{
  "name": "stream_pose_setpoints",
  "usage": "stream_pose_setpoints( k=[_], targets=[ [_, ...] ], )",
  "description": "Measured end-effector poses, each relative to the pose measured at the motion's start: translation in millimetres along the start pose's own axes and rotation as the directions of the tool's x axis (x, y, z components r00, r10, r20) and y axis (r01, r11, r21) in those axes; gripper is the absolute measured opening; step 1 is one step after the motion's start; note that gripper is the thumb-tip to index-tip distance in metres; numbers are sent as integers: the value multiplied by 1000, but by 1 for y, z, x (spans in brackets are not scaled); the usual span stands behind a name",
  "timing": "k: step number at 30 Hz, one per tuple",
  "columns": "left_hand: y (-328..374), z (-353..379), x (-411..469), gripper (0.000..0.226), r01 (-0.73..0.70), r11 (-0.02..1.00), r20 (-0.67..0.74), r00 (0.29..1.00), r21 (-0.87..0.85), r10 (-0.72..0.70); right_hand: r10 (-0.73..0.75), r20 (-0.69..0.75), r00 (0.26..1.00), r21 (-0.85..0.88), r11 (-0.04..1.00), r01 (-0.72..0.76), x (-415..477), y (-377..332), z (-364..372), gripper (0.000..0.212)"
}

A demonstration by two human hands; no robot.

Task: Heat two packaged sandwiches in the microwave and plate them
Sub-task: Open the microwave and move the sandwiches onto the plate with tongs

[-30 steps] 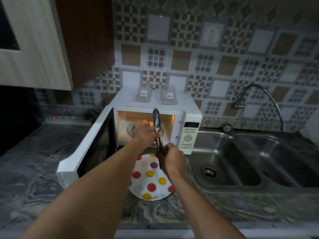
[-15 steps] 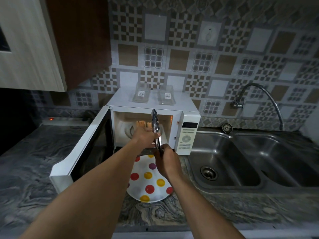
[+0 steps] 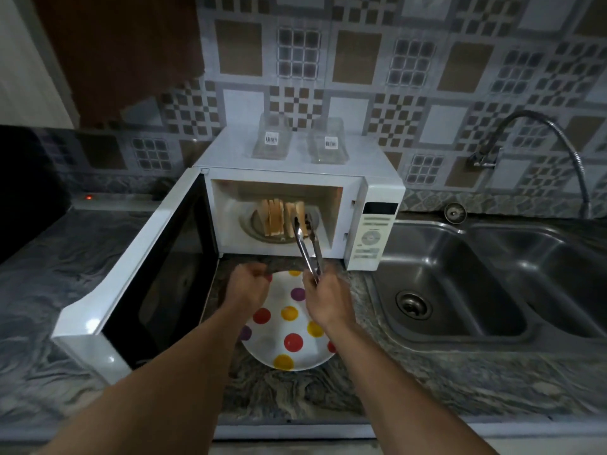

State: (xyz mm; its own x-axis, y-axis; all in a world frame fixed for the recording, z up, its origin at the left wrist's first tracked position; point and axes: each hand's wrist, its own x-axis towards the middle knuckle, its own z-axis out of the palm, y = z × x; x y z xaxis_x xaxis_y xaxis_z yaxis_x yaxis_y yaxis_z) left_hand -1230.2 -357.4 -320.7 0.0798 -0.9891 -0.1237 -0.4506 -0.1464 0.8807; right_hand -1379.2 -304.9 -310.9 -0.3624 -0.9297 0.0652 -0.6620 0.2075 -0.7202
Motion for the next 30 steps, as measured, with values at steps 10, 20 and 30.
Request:
stream_pose_setpoints(
  k=[10,20,30],
  targets=[
    [-70,21,-5,55,16,785,-21,1000,619,-4,76,58,995,-40,996,-73,61,13,26,48],
    [-100,32,23,50,-20,762,-8,999,647,33,152,149,977,-116,984,-136,106,8,34,46],
    [-107,33,29,51,-57,791,-24,996,609,91,193,177,965,-160,973,-165,135,12,53,48]
  ],
)
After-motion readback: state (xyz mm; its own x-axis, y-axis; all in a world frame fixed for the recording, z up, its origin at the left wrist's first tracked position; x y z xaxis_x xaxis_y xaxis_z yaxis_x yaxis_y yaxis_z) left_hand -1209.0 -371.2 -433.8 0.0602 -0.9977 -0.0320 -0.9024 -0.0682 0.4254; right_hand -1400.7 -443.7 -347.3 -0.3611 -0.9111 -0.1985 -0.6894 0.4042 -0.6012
